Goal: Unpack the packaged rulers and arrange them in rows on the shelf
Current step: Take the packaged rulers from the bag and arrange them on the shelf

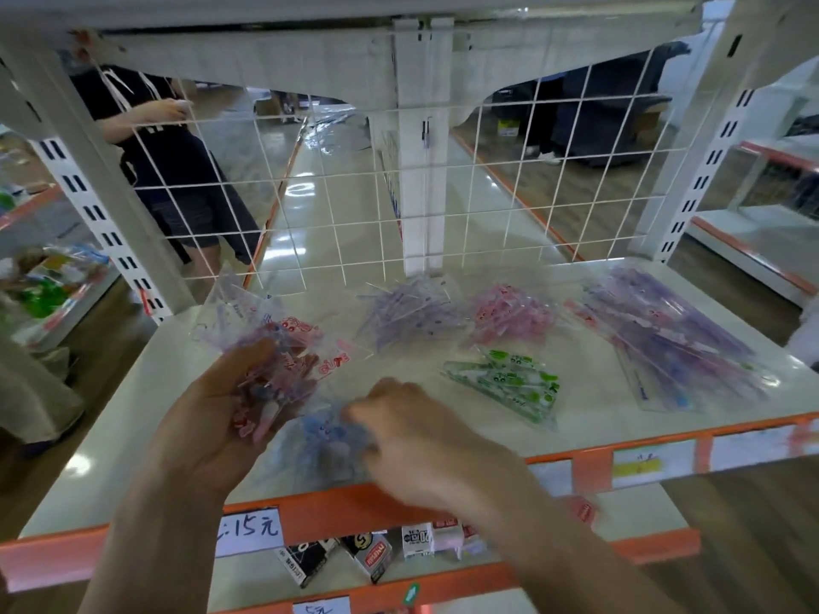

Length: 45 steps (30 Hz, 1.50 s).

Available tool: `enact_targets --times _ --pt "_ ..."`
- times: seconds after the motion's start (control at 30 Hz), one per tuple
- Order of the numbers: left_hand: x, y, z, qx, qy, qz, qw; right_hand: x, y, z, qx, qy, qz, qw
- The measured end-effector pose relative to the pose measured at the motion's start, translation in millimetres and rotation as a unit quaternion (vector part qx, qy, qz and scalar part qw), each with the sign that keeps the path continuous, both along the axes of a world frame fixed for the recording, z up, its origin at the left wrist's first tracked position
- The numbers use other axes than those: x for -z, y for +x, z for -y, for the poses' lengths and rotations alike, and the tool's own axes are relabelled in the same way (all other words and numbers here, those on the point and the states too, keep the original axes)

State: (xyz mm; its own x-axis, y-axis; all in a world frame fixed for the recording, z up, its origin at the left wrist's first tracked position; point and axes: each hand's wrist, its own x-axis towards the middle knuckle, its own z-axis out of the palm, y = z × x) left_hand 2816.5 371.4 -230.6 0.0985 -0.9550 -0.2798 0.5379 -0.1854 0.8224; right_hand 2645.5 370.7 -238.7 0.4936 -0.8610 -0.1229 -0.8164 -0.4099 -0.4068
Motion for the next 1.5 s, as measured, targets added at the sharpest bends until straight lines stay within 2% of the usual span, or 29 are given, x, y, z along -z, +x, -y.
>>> enact_targets --times 0.03,0.1,0.17,0.2,0.43,0.53,0.6,0.7,0.77,0.9,1.0,1.23,1.3,1.43,1.5 --pt "-1 1 0 -0.001 -0.002 0.004 1.0 -3 -20 7 0.029 -0.015 0.004 0.999" --pt "-1 3 0 -0.003 -0.007 0.011 1.0 -4 -68 24 0.111 -0.046 -0.054 0.991" --pt "-1 0 1 -0.004 -0.009 0.007 1.0 0 -103 31 0.188 -0.019 -0.123 0.974" --pt "-1 -3 2 -0.003 -0.007 0.002 1.0 4 -110 31 0.199 -0.004 -0.127 0.972" --pt "1 -30 11 0.013 -0.008 -0.014 1.0 21 -64 3 0.047 -0.066 -0.033 0.996" --pt "3 -41 11 0.028 -0.007 -0.026 0.999 14 -58 8 0.044 -0.048 0.005 0.998" --pt "7 -47 10 0.045 -0.009 -0.022 0.999 1 -67 16 0.075 -0.036 0.074 0.994" --pt "10 -55 8 0.053 -0.008 -0.023 0.998 -18 -74 29 0.123 0.041 0.245 0.961" --pt "10 -58 9 0.05 -0.01 -0.04 0.998 -25 -71 37 0.124 0.094 0.321 0.934" --pt "7 -56 11 0.018 -0.016 -0.031 0.999 -26 -68 44 0.173 0.198 0.466 0.845" --pt "7 -60 11 0.017 -0.02 -0.021 0.999 -19 -63 46 0.162 0.174 0.464 0.853" --pt "11 -63 13 0.038 -0.019 -0.017 0.999 -3 -71 56 0.218 0.12 0.456 0.854" --pt "13 -65 15 0.034 -0.016 -0.023 0.999 -1 -80 61 0.234 0.118 0.488 0.832" --pt "14 -67 19 0.017 -0.009 -0.031 0.999 5 -114 84 0.331 0.06 0.589 0.735" --pt "14 -68 21 0.011 -0.002 -0.037 0.999 12 -134 97 0.371 0.026 0.579 0.726"
